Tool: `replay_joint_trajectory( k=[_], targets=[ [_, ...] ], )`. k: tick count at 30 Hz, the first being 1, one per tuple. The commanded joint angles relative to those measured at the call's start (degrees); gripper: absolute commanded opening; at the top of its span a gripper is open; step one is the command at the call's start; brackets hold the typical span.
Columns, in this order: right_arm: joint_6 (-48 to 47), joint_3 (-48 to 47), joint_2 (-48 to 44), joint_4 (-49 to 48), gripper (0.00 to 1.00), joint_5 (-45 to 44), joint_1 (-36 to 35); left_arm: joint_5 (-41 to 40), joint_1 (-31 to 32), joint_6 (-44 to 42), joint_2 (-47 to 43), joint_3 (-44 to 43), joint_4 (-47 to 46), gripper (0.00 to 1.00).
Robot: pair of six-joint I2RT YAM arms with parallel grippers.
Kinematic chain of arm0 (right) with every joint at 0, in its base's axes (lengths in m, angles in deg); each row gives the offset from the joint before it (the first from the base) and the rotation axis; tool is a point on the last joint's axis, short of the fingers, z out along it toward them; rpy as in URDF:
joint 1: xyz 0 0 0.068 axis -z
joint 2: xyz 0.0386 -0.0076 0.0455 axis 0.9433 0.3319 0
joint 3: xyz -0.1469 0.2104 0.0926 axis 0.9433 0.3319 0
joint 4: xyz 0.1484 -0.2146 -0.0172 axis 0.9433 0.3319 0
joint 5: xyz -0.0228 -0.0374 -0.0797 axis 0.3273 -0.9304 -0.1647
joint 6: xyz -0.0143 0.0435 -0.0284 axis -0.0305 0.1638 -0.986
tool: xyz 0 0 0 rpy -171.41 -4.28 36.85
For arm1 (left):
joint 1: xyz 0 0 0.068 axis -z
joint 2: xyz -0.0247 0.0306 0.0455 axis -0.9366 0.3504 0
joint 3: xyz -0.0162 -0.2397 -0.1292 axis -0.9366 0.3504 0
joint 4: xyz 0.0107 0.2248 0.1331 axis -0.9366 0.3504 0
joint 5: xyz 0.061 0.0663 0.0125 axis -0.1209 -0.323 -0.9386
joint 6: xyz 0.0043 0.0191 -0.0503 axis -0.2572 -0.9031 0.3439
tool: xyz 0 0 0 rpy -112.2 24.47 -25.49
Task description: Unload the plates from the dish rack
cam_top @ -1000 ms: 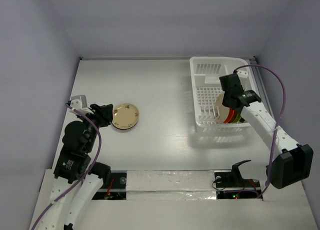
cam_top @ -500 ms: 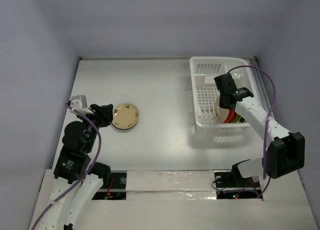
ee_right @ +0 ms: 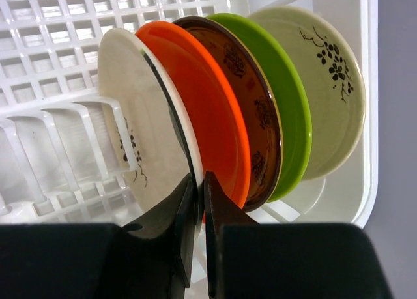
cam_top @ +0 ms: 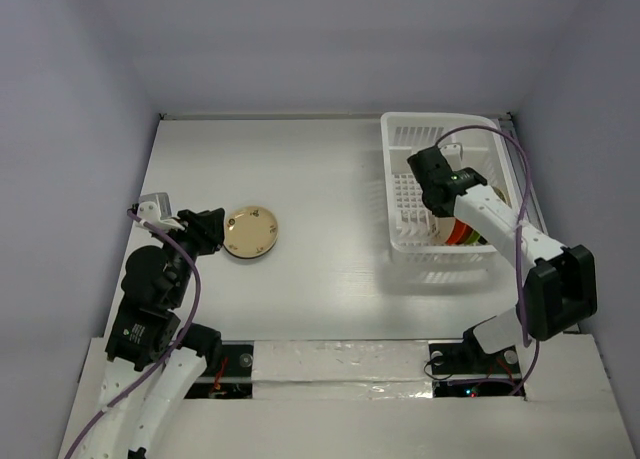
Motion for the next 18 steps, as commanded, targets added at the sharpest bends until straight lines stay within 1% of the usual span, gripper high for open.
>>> replay_joint_trajectory(
  k=[1,3,10,15,18],
  targets=[
    [-0.18,-3.6,-0.51,1.54,0.08,-5.21,-2.7,0.48,-0.4,0.0,-0.36,0.49,-2.76,0.32],
    [-0.71,-5.1,-1.3,2.16,0.08,-6.7,-3.49,0.48,-0.4,0.0,-0.27,0.49,-2.76,0.32],
    [-1.59,-10.46,-3.5,5.41,0.01,-10.22,-7.0,0.3,-0.4,0.09,-0.01,0.49,-2.76,0.32],
    [0.43,-14.15,-5.25,8.05,0.0,-13.47,-8.94,0.3,-0.4,0.09,0.25,0.49,-2.67,0.32],
    [2.01,-18.36,-7.01,9.28,0.0,-15.41,-10.69,0.21,-0.4,0.09,0.43,0.49,-2.76,0.32]
  ],
)
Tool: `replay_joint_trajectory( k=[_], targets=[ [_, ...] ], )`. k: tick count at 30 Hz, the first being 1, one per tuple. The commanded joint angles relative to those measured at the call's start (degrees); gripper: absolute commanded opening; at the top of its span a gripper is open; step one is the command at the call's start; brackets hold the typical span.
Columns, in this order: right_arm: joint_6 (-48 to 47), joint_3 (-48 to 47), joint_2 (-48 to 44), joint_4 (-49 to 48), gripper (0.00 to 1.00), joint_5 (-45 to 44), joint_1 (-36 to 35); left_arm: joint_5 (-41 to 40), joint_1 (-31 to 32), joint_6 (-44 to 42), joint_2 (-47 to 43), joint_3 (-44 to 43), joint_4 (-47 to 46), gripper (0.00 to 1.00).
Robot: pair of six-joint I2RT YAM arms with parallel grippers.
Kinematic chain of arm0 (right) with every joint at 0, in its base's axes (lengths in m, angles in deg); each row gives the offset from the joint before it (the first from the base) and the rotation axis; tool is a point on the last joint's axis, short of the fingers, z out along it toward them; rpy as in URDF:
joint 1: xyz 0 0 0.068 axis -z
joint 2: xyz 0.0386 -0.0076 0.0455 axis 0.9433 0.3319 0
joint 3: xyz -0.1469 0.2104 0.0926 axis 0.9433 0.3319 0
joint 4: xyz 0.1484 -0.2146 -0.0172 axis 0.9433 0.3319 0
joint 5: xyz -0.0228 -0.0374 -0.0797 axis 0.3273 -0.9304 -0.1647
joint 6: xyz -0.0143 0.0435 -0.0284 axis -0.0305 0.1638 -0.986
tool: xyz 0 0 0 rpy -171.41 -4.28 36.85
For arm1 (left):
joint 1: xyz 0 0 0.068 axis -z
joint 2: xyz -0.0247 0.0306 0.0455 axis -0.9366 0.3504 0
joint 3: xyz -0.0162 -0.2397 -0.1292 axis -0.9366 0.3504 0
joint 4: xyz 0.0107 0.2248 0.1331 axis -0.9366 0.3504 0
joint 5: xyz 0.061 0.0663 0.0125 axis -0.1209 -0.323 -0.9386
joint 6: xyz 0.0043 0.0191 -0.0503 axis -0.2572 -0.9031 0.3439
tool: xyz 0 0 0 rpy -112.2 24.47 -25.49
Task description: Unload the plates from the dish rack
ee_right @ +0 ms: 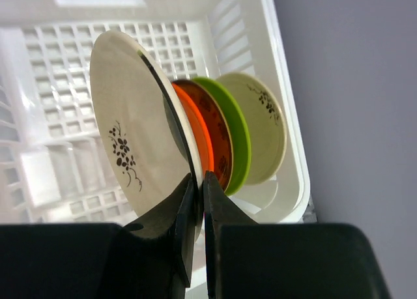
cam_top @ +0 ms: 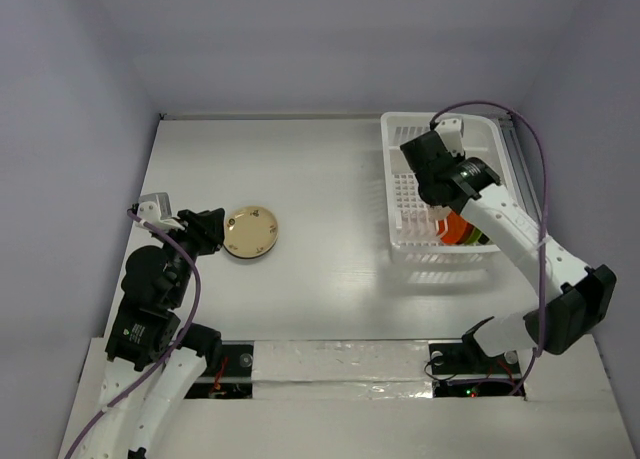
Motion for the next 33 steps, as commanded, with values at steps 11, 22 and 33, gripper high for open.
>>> replay_joint_trajectory(
  k=[11,22,33],
  targets=[
    [5.19,-4.71,2.38,-30.24,0.0,23.13,-17.45,-0.2,-0.4,0.26,1.11,0.58,-2.56,0.32],
    [20.83,-16.3,29.97,-50.57,0.0,48.37,-21.69,-0.47,-0.92,0.26,1.38,0.58,-2.56,0.32],
    [26.38,-12.62,38.69,-54.62,0.25,51.2,-21.69,-0.21,-0.92,0.26,1.2,0.58,-2.56,0.32]
  ],
)
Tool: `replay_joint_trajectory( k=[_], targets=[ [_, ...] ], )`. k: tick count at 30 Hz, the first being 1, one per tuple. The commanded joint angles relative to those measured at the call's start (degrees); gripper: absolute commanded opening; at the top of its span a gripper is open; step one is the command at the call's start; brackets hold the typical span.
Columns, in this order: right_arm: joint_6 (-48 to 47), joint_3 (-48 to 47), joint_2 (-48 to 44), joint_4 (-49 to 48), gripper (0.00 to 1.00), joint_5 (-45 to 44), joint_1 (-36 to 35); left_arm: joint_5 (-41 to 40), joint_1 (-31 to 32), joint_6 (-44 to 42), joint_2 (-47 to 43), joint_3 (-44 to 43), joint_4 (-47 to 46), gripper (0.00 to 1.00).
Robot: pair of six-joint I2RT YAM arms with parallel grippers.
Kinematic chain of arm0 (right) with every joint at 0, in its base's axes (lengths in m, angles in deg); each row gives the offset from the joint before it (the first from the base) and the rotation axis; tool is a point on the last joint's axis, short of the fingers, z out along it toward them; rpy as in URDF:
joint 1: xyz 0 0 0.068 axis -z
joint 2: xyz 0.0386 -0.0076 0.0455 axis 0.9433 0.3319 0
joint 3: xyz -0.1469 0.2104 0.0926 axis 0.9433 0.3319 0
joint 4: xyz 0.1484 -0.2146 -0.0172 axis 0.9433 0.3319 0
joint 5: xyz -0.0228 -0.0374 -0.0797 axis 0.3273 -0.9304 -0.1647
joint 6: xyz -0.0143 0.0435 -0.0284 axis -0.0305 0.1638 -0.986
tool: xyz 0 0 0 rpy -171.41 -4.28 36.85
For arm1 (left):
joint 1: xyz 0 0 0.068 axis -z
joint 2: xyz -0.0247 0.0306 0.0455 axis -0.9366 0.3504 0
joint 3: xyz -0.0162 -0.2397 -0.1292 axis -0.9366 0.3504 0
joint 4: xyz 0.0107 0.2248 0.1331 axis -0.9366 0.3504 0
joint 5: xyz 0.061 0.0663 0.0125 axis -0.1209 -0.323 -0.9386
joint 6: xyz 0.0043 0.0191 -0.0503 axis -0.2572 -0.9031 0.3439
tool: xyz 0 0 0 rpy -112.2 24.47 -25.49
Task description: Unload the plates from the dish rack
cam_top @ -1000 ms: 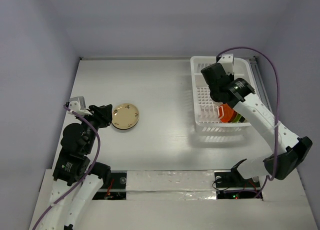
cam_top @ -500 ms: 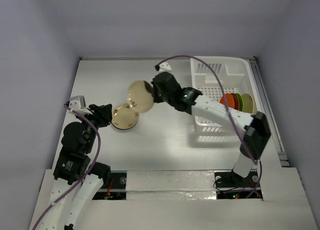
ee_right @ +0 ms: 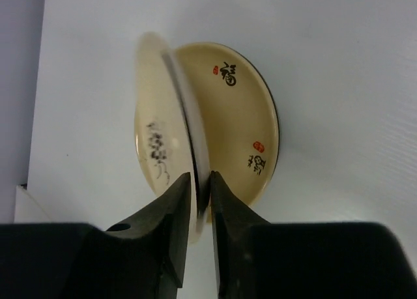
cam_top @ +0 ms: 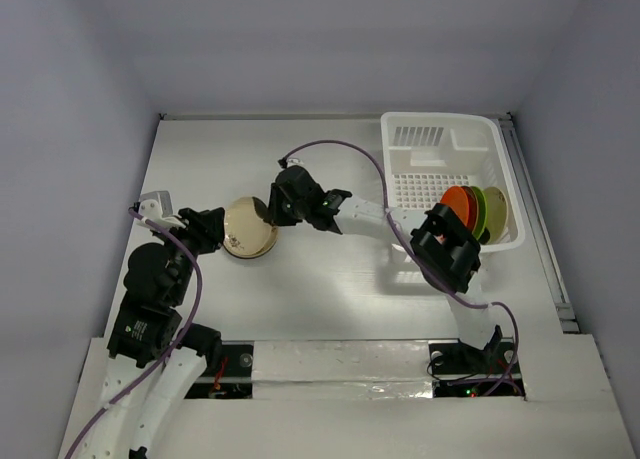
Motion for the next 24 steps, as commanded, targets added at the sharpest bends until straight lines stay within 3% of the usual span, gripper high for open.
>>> replay_joint_trajectory(
  k=[1,8,11,14,16,19,20,21,24],
  targets=[
    [1.77,-0.47,-0.72,-5.49,0.27,3.65,0.04,0.01,-0.31,0.09,0.33,0.25,-2.3,0.32],
    [-1.48,0.06,-2.64,-1.01,0.5,2.53,0.04,-0.07,-0.31,0.09,0.15,0.25,-2.3,0.32],
    [-3.85,1.37,-5.7,2.25,0.62,-2.21,0.04,-0.25,-0.31,0.09,-0.11,0.25,-2.3,0.32],
    [-6.22,3.39,-9.49,5.32,0.62,-7.74,0.04,-0.25,-0.31,0.09,-0.29,0.25,-2.21,0.32],
    [-7.37,6.47,-14.93,7.69,0.58,-14.65,0.04,-0.07,-0.31,0.09,-0.29,0.25,-2.21,0.32],
    [-7.99,11.91,-24.07,10.33,0.34,-19.78,1.96,0.1,-0.31,0.0,-0.46,0.25,-2.3,0.32],
    [-8.51,13.58,-26.7,10.95,0.15,-20.84,3.71,0.1,-0.31,0.09,-0.64,0.25,-2.3,0.32],
    [-9.21,15.16,-29.43,12.09,0.07,-22.68,4.68,0.1,-0.31,0.09,-0.73,0.25,-2.21,0.32],
    [-9.57,21.14,-39.89,19.11,0.0,-30.42,10.13,0.36,-0.31,0.09,-1.34,0.25,-2.3,0.32]
  ],
)
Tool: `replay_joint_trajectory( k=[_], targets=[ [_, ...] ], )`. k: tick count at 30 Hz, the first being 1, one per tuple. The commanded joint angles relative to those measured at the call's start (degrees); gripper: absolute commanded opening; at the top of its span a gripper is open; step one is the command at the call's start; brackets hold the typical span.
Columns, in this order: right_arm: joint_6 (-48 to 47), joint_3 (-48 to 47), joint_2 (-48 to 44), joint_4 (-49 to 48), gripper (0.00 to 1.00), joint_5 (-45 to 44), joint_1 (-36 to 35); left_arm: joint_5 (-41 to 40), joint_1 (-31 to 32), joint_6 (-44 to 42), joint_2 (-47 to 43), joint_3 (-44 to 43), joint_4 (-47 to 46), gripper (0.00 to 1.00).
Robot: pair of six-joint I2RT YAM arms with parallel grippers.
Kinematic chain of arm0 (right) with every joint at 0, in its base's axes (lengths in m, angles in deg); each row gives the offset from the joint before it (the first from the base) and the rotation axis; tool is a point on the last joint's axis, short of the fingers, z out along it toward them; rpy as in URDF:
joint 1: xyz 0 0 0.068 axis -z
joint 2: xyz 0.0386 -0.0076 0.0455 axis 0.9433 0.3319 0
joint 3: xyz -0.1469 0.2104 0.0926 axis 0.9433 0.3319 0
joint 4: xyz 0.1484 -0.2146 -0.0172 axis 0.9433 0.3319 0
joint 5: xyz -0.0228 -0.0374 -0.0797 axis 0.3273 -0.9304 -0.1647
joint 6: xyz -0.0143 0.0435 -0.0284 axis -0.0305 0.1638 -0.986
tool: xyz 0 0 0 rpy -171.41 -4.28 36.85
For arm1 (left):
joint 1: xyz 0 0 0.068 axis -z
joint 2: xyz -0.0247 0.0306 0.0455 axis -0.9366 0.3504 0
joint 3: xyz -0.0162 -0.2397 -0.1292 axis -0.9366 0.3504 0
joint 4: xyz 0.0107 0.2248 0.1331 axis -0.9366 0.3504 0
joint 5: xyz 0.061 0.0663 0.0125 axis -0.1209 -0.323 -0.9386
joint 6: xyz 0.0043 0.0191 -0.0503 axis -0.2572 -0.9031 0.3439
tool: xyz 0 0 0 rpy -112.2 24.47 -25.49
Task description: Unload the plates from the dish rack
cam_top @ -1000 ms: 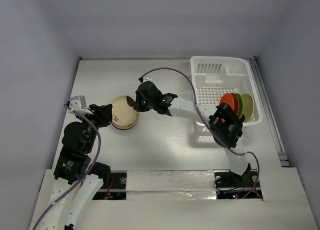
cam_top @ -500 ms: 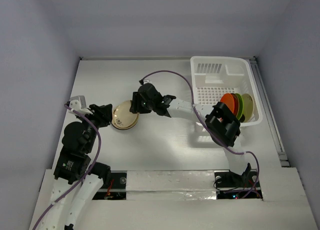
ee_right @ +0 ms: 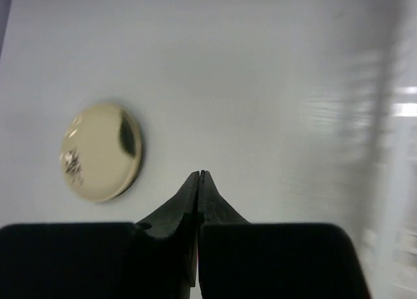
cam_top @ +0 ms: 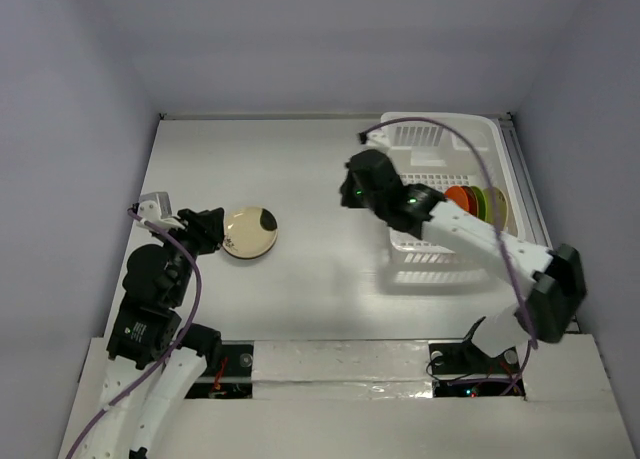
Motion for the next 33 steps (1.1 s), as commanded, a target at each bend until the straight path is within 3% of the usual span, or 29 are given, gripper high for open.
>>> replay_joint_trajectory(
  k=[1,4,7,12,19,33],
  targets=[
    [-1.72,6.93,-12.89,10.35,0.0,-13.68,6.92,0.43,-0.31,0.09,-1.3,0.25,-2.38,0.32],
    [-2.16,11.44,-20.22,15.89,0.0,-16.33,15.44,0.7,-0.31,0.0,-1.91,0.25,-2.56,0.32],
    [-2.86,13.38,-23.49,22.39,0.08,-18.53,22.82,0.7,-0.31,0.0,-2.27,0.25,-2.47,0.32],
    [-6.11,10.49,-18.76,28.66,0.33,-18.1,27.59,0.43,-0.31,0.09,-2.62,0.25,-2.38,0.32],
    [-9.89,7.67,-15.15,29.28,0.34,-14.85,33.48,0.17,0.22,0.09,-2.8,0.16,-2.21,0.32],
    [-12.44,6.71,-8.04,25.94,0.32,-12.55,34.63,0.17,0.22,0.0,-2.62,0.16,-2.21,0.32]
  ],
)
